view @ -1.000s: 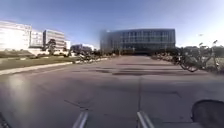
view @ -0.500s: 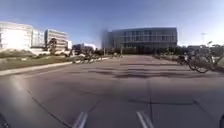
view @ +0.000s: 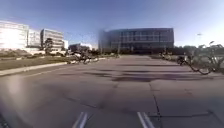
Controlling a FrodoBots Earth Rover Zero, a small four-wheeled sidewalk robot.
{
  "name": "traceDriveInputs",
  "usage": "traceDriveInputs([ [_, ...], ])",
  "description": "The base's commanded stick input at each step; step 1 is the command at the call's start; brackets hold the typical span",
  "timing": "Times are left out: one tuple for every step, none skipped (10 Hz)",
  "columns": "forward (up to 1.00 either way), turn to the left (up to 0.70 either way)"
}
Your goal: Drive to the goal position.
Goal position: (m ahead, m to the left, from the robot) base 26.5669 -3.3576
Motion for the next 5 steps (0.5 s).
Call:
traceDriveInputs([
  [0.45, 0.00],
  [0.45, 0.00],
  [0.45, 0.00],
  [0.45, 0.00],
  [0.45, 0.00],
])
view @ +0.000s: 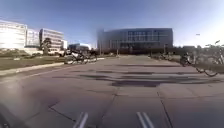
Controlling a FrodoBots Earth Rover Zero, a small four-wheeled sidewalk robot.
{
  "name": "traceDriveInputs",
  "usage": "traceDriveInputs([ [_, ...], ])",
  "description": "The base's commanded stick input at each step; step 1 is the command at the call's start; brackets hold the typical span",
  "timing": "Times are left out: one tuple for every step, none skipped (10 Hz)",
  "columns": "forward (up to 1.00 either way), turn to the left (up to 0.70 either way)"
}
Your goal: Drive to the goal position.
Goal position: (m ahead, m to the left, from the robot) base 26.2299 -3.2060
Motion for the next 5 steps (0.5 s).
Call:
traceDriveInputs([
  [0.45, 0.00],
  [0.45, 0.00],
  [0.45, 0.00],
  [0.45, 0.00],
  [0.45, 0.00],
])
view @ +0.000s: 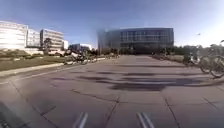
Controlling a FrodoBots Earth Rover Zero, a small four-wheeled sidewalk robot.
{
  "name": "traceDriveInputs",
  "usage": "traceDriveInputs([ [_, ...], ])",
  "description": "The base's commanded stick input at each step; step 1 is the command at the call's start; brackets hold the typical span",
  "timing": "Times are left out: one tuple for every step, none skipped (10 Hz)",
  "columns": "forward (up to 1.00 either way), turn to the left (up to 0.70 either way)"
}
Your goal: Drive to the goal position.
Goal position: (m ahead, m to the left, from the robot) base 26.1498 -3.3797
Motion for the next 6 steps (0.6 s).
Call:
traceDriveInputs([
  [0.45, 0.00],
  [0.45, 0.00],
  [0.45, 0.00],
  [0.45, 0.00],
  [0.45, 0.00],
  [0.45, 0.00],
])
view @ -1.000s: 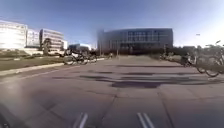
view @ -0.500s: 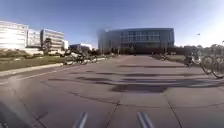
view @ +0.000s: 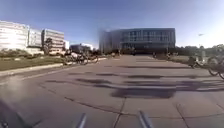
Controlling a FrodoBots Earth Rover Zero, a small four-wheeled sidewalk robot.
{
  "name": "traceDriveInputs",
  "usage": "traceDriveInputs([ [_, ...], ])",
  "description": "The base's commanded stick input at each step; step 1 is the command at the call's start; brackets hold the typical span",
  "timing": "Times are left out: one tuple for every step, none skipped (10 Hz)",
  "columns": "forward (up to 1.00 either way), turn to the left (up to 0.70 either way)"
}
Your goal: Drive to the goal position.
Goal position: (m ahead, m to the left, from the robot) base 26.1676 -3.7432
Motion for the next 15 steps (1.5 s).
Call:
traceDriveInputs([
  [0.45, 0.00],
  [0.45, 0.00],
  [0.45, 0.00],
  [0.45, 0.00],
  [0.45, 0.00],
  [0.45, 0.00],
  [0.45, 0.00],
  [0.45, 0.00],
  [0.45, 0.00],
  [0.45, 0.00],
  [0.45, 0.00],
  [0.45, 0.00],
  [0.45, 0.00],
  [0.45, 0.00],
  [0.45, 0.00],
])
